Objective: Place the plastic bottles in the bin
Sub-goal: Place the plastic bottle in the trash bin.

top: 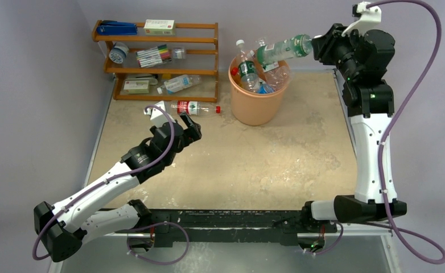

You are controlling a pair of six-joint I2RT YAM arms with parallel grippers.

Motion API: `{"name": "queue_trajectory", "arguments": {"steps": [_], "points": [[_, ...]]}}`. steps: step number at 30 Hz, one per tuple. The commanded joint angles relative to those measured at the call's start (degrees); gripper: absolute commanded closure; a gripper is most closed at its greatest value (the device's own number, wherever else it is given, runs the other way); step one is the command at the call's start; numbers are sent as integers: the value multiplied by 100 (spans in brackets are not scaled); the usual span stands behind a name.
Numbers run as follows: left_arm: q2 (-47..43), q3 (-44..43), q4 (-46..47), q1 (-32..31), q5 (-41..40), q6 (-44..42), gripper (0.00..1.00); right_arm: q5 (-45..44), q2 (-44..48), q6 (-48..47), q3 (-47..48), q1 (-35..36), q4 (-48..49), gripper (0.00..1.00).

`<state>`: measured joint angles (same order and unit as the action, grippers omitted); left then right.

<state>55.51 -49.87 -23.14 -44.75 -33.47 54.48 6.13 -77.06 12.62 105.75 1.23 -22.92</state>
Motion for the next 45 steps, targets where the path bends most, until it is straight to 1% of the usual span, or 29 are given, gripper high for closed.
{"name": "queue_trajectory", "arguments": {"steps": [1,5,9,16,19,23,27,30,34,40,42,45], "points": [[36,3,302,24,27,57,14,-483,-304,-362,583,206,-375,70],[102,-5,349,19,42,55,14,-968,-533,-492,896,358,-569,69],[168,-46,354,19,51,46,14,-1239,-865,-666,1291,581,-784,68],[241,-111,354,20,43,35,14,-1698,-1120,-918,1475,940,-953,67],[288,-128,353,19,64,37,14,-2082,-1232,-1067,1593,1122,-1051,67],[363,-149,409,20,93,37,14,-2824,-1386,-1318,1753,1524,-1181,67],[450,-203,448,19,125,23,15,-3184,-1425,-1439,1698,1846,-1123,67],[506,-239,450,19,138,4,14,-3263,-1420,-1460,1534,1999,-1058,67],[518,-237,450,19,122,-8,14,-3364,-1370,-1472,1236,2112,-938,65],[567,-243,468,19,148,1,14,-3467,-1450,-1480,1047,2223,-893,64],[556,-229,464,19,134,1,14,-3434,-1381,-1453,934,2255,-864,62],[567,-217,480,19,114,-7,14,-3329,-1228,-1415,719,2275,-738,54]]}}
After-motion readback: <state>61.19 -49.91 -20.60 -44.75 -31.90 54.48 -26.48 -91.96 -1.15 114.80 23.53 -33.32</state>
